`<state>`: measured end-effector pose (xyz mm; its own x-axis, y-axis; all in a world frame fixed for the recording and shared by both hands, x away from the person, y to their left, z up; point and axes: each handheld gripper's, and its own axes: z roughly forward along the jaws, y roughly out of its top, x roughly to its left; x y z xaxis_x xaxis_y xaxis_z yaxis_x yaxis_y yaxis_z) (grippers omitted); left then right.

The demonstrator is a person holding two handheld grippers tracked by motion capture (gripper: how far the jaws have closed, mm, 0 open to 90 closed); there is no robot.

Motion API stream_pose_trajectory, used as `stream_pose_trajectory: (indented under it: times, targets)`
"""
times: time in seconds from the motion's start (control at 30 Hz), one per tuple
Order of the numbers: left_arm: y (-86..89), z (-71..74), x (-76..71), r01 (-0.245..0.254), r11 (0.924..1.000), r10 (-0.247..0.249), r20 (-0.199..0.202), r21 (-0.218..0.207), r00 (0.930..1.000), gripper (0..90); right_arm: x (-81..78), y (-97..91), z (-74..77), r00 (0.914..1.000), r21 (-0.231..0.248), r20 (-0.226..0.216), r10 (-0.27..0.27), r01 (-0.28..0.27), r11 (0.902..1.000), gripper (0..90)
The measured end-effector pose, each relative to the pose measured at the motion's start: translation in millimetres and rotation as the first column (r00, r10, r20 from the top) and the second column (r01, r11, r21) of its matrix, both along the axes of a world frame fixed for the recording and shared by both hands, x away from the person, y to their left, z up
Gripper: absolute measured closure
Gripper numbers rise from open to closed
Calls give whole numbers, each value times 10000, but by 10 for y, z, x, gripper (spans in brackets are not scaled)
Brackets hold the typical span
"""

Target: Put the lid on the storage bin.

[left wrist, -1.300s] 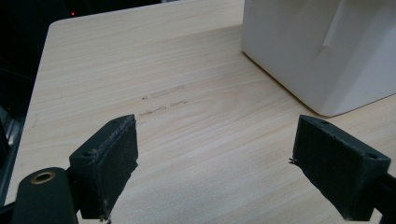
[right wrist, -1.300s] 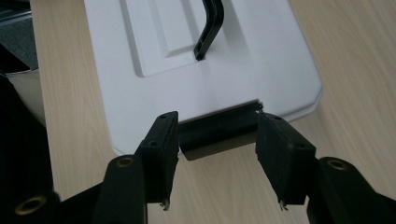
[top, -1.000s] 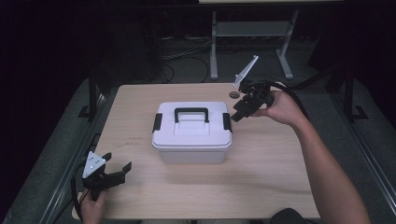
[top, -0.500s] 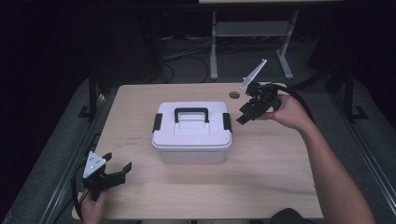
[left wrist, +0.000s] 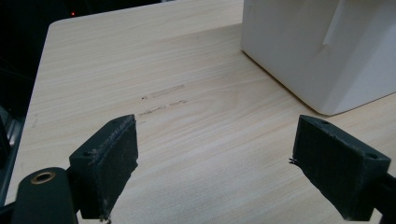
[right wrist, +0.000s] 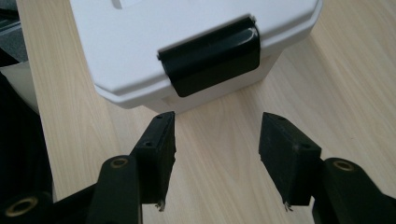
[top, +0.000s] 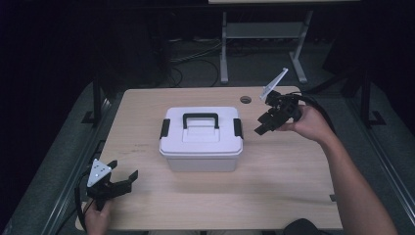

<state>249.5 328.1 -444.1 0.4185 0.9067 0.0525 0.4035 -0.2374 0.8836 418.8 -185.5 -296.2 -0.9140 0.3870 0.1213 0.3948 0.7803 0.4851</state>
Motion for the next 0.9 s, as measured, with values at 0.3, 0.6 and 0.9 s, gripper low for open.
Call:
stream_pose_trajectory:
  times: [0.3, 0.6, 0.9]
  targets:
    - [-8, -1, 1, 10, 10000, -10, -16, 17, 10000, 134, -46, -132, -115, 9996, 12, -161, -241, 241, 9997, 452]
    - [-17, -2, -2, 22, 10000, -22, -11, 13, 10000, 134, -99, -247, -223, 9985, 123, -326, -432, 436, 9990, 452]
    - [-19, -2, -3, 39, 10000, -39, -13, 39, 10000, 134, -137, -346, -349, 9964, 236, -590, -611, 626, 9978, 452]
